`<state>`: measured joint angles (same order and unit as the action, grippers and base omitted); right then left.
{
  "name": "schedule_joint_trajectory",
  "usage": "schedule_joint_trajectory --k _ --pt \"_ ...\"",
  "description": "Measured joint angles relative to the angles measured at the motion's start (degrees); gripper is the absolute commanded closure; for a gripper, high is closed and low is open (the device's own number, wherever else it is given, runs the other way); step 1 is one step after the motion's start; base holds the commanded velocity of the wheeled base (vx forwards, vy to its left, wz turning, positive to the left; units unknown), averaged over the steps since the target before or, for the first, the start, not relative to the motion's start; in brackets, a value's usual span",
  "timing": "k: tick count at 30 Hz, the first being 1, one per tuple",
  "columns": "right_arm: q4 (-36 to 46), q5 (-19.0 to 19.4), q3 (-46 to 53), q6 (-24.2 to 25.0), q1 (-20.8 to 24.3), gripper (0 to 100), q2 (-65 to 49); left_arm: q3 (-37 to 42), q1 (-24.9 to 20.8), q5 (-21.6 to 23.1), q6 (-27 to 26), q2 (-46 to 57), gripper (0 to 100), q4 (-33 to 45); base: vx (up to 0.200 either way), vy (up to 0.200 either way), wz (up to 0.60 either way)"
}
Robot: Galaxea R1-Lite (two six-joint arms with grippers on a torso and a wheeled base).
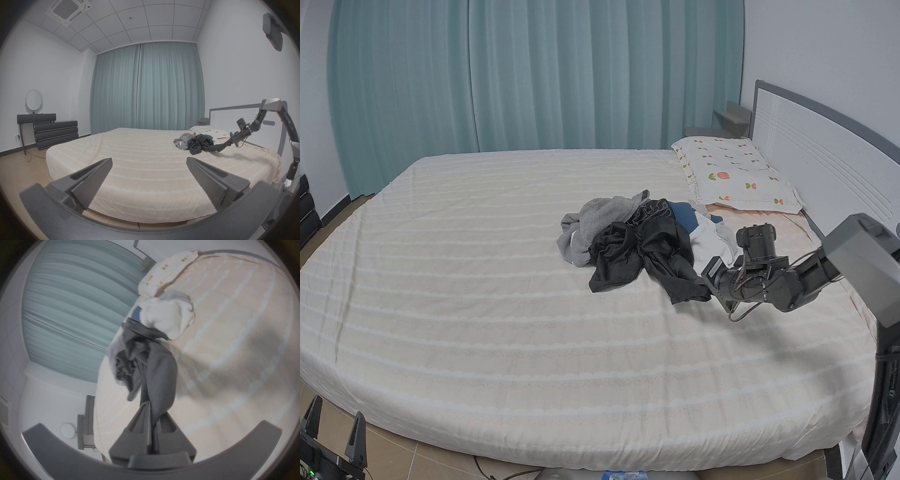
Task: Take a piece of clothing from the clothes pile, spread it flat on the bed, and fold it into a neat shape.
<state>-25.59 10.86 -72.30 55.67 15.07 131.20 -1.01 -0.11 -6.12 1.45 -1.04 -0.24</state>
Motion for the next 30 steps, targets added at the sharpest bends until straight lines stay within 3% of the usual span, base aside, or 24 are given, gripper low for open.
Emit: schedule_joint_trajectory --k 7,15,30 --pt "-6.7 2.0 13.2 1.0 1.9 100 -18.1 0.0 0.0 0.0 0.0 0.0 0 0.0 0.000 0.000 0.00" --pt "-9.0 2.7 20.2 1.2 7.3 100 -37.2 0.0 0.0 0.0 0.0 0.0 0 0.0 0.000 0.000 0.00" --pt "-9.3 2.8 21.7 0.9 11.8 100 -50.2 0.0 -0.1 1.9 -1.6 0.0 0 0.0 0.000 0.000 0.00"
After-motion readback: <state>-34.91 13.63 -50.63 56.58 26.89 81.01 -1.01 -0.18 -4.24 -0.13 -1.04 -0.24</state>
